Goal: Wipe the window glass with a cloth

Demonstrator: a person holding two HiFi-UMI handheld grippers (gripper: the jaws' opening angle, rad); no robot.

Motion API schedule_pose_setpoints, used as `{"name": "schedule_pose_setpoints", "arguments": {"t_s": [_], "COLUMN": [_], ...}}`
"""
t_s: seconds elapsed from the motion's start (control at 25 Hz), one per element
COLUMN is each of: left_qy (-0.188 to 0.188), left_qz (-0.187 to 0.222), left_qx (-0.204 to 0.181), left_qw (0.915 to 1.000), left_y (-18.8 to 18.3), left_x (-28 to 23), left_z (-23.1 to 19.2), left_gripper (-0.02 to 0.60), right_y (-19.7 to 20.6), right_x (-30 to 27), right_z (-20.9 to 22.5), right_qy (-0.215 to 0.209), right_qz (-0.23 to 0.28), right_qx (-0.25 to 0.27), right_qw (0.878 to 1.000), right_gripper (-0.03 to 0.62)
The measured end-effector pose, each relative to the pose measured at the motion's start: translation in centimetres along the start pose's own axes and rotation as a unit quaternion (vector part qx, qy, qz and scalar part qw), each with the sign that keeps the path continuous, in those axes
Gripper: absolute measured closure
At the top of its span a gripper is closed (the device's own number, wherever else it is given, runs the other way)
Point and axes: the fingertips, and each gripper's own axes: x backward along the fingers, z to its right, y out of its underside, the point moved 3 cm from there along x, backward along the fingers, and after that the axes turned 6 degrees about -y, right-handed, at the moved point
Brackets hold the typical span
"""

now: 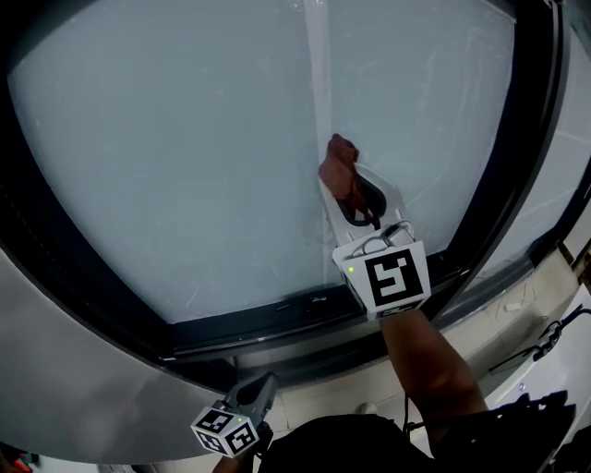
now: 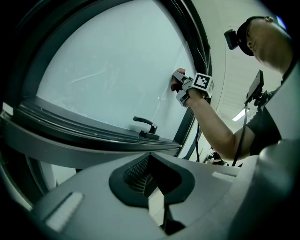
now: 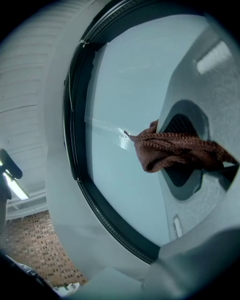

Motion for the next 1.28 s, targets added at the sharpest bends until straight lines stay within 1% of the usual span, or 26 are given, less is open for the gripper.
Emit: {"name": "schedule_pose_setpoints", "arguments": {"t_s": [0.16, 0.24, 0.32, 0.4, 0.6, 0.76, 0.84, 0.88, 1.0, 1.08, 1.2, 1.28], "left_qy": [0.003, 0.004, 0.011, 0.022, 0.054, 0.090, 0.097, 0.097, 0.087, 0.085, 0.088, 0.081], "left_qz": [0.006, 0.005, 0.003, 0.001, -0.016, -0.031, -0.041, -0.044, -0.043, -0.034, -0.024, -0.022], "left_qx": [0.004, 0.005, 0.005, 0.002, -0.005, -0.011, -0.017, -0.018, -0.018, -0.022, -0.053, -0.069], "left_qw": [1.0000, 1.0000, 0.9999, 0.9997, 0.9984, 0.9954, 0.9943, 0.9941, 0.9951, 0.9955, 0.9944, 0.9941], "left_y": [0.2, 0.1, 0.1, 0.3, 0.5, 1.9, 2.3, 2.6, 3.4, 3.6, 4.3, 5.2], "left_x": [0.9, 1.3, 1.6, 1.6, 1.2, 0.7, 0.7, 0.8, 1.1, 1.3, 2.1, 2.4], "left_z": [-0.5, -0.5, -0.5, -0.6, 0.1, 1.6, 2.0, 2.1, 2.5, 3.6, 6.4, 8.6], "left_gripper": [0.565, 0.565, 0.565, 0.565, 0.565, 0.565, 0.565, 0.565, 0.565, 0.565, 0.565, 0.565], "right_y": [0.3, 1.1, 1.7, 2.0, 2.3, 3.9, 5.3, 6.2, 8.6, 10.2, 11.7, 11.5], "right_x": [0.0, 0.2, 0.7, 1.6, 5.9, 11.3, 14.1, 15.6, 20.9, 24.6, 29.9, 33.0], "right_z": [-0.1, -0.3, -0.8, -1.2, -3.1, -4.8, -6.2, -7.3, -11.9, -14.7, -18.0, -18.9], "right_qy": [0.007, -0.004, -0.030, -0.050, -0.064, -0.059, -0.056, -0.058, -0.080, -0.098, -0.128, -0.145], "right_qz": [-0.012, -0.032, -0.056, -0.070, -0.082, -0.098, -0.112, -0.123, -0.162, -0.195, -0.241, -0.252], "right_qx": [0.001, -0.014, -0.051, -0.090, -0.139, -0.205, -0.242, -0.267, -0.341, -0.364, -0.384, -0.395], "right_qw": [1.000, 0.999, 0.997, 0.992, 0.985, 0.972, 0.962, 0.954, 0.923, 0.906, 0.882, 0.871], "right_gripper": [0.513, 0.512, 0.513, 0.513, 0.513, 0.510, 0.508, 0.508, 0.508, 0.508, 0.508, 0.508]}}
